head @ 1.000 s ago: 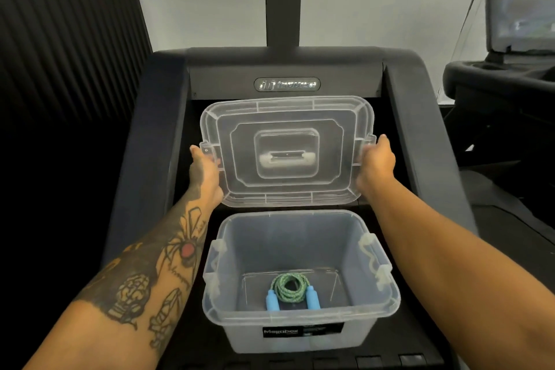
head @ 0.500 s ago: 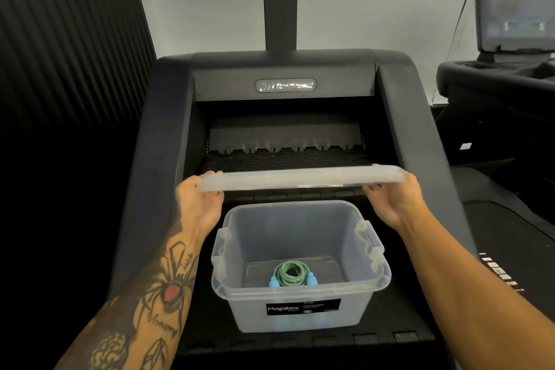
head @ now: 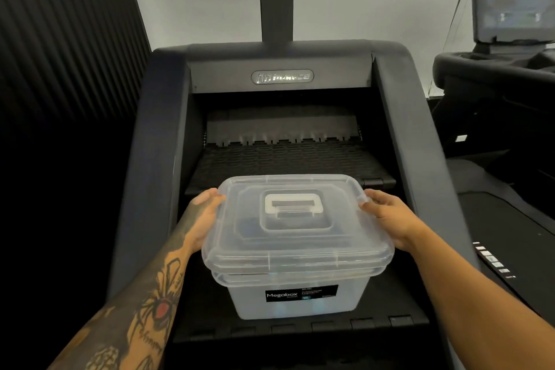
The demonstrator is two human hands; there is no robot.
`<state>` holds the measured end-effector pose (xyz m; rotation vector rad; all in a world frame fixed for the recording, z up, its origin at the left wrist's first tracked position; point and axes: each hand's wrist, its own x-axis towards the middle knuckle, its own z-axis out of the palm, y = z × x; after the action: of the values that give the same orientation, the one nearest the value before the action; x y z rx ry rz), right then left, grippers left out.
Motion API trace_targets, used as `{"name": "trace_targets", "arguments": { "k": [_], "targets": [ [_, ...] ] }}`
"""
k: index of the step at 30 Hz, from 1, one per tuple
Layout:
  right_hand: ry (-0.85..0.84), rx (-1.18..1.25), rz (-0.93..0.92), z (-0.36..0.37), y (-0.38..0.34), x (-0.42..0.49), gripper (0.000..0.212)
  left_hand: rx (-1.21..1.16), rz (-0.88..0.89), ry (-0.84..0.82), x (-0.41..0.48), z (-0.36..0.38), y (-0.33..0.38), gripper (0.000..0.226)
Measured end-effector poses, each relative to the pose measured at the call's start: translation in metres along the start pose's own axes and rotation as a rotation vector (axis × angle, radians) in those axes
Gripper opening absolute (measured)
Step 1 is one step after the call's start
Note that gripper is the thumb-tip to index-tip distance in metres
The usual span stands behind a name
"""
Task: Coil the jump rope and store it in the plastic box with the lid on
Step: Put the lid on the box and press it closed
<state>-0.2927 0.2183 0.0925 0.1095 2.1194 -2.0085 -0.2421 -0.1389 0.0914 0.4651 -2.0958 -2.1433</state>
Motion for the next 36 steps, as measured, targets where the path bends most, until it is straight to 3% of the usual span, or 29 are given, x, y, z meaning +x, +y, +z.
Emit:
{"name": "trace_targets", "arguments": {
  "k": [4, 10, 18, 27, 31, 34, 36],
  "targets": [
    [0.033, -0.118, -0.003, 0.006, 0.003, 0.008, 0.050, 0.011, 0.020, -0.033, 0.000, 0.002, -0.008, 0.017],
    [0.022, -0.243, 0.003, 0.011, 0.008, 0.014, 0.028, 0.074, 0.018, -0.022, 0.005, 0.007, -0.021, 0.022],
    [0.001, -0.395, 0.038, 0.016, 0.007, 0.017, 0.039, 0.208, -0.006, -0.036, 0.010, 0.000, -0.034, 0.019],
    [0.041, -0.698, 0.047, 0.022, 0.017, 0.026, 0.033, 0.304, -0.049, -0.065, 0.017, 0.002, -0.037, 0.021],
    [0.048, -0.797, 0.090, 0.025, 0.017, 0.030, 0.048, 0.377, -0.070, -0.034, 0.015, 0.006, -0.036, 0.033],
    [0.051, -0.772, 0.127, 0.025, 0.015, 0.031, 0.051, 0.278, -0.198, 0.036, 0.011, 0.005, -0.042, 0.057],
    [0.064, -0.720, 0.145, 0.025, 0.015, 0.031, 0.053, 0.090, -0.326, -0.067, 0.012, -0.001, -0.049, 0.055]
  ]
}}
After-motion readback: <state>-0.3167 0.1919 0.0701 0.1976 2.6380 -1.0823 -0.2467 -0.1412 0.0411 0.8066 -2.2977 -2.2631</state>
